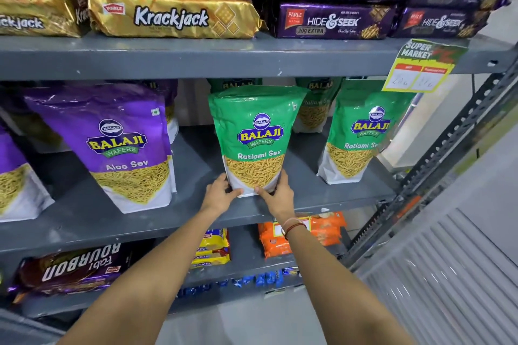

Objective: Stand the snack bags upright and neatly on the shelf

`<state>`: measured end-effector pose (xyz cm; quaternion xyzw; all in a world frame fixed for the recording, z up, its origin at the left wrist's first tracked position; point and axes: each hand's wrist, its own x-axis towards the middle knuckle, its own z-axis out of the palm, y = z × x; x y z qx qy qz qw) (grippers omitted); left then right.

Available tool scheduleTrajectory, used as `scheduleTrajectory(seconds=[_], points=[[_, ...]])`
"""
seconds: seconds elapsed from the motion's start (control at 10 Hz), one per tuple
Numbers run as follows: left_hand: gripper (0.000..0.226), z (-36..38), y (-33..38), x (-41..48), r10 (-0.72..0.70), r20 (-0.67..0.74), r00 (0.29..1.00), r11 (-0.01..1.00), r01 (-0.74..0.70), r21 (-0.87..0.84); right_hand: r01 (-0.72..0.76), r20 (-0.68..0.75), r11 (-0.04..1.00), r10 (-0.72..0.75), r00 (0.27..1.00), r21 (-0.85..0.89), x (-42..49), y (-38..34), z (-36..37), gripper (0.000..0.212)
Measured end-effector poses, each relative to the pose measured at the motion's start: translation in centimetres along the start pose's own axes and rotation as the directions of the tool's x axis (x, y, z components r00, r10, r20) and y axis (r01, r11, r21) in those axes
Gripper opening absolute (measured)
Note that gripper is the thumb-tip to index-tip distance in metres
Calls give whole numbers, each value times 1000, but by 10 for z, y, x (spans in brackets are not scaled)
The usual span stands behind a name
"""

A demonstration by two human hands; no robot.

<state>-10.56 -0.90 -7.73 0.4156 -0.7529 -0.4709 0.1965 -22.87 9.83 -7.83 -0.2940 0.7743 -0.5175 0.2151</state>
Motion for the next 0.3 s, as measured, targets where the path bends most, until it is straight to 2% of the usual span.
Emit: scheduleTrajectory(seconds=[0.1,0.2,0.3], points=[[57,-2,5,-10,-32,-39,999,999,33,26,-10,-62,999,8,998,-40,-13,-8,4,68],[51,-11,6,-26,-10,-101,995,998,15,54,81,-115,972,-108,988,-219,-31,-17,0,40],[34,-32,30,-54,138,-167,976,990,-130,59,287,-195,905,-357,914,-314,-53,-47,-9,23]])
